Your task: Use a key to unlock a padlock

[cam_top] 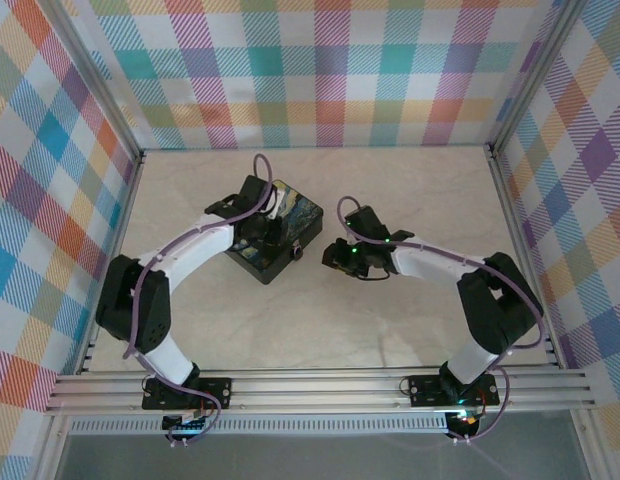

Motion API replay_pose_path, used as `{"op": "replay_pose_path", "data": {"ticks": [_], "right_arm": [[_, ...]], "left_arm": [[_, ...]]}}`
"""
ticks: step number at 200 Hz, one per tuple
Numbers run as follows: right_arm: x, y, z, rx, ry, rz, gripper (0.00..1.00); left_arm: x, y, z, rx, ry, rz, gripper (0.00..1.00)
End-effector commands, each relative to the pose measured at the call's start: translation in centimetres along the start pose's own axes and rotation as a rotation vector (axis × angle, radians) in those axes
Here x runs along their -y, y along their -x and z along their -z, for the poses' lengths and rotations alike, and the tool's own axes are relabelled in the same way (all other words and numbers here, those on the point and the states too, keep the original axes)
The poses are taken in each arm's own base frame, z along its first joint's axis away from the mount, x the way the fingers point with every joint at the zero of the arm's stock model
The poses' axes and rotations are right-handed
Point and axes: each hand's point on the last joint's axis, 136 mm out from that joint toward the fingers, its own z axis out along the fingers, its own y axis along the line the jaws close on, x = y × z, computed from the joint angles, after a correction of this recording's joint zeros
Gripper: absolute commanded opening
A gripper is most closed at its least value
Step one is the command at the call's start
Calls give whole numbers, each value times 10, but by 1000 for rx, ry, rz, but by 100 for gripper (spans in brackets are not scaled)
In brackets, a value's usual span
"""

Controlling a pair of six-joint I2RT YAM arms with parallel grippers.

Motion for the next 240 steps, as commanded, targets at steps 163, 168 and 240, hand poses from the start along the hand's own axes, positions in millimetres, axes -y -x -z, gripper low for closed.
{"op": "replay_pose_path", "data": {"ticks": [163, 168, 240], "right_arm": [[-7, 2, 20, 27, 105, 33, 34], [-7, 2, 20, 28, 106, 34, 34], [-14, 0, 32, 30, 130, 60, 35]], "left_arm": [[-14, -27, -3, -142, 191, -174, 36], [-15, -27, -5, -145, 193, -174, 36], [-12, -26, -13, -159, 179, -159, 19]]}}
